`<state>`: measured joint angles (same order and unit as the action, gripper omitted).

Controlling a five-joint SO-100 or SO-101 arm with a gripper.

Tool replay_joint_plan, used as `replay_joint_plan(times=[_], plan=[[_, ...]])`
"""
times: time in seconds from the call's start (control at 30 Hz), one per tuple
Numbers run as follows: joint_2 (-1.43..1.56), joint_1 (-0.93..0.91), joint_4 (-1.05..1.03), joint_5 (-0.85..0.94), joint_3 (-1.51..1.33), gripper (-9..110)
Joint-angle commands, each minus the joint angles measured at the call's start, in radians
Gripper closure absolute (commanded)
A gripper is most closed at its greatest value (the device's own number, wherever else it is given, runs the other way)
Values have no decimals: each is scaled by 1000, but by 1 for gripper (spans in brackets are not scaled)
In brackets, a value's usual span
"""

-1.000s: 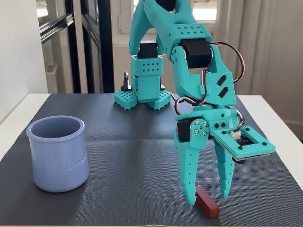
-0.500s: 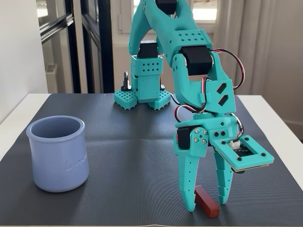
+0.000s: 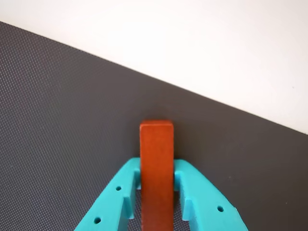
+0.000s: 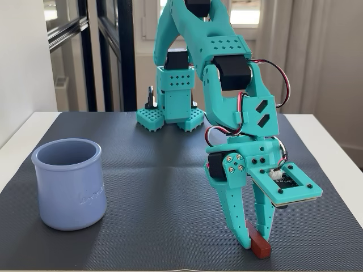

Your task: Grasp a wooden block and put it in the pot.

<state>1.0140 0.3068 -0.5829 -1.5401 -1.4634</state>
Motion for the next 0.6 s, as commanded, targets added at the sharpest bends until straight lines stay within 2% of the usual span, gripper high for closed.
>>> replay_joint_plan(times=[0.0,0.37,0.57], plan=[[25,-12,3,2,31,101],[318,-110,-173,160,29,101],[451,-216,-261,316,29,101]])
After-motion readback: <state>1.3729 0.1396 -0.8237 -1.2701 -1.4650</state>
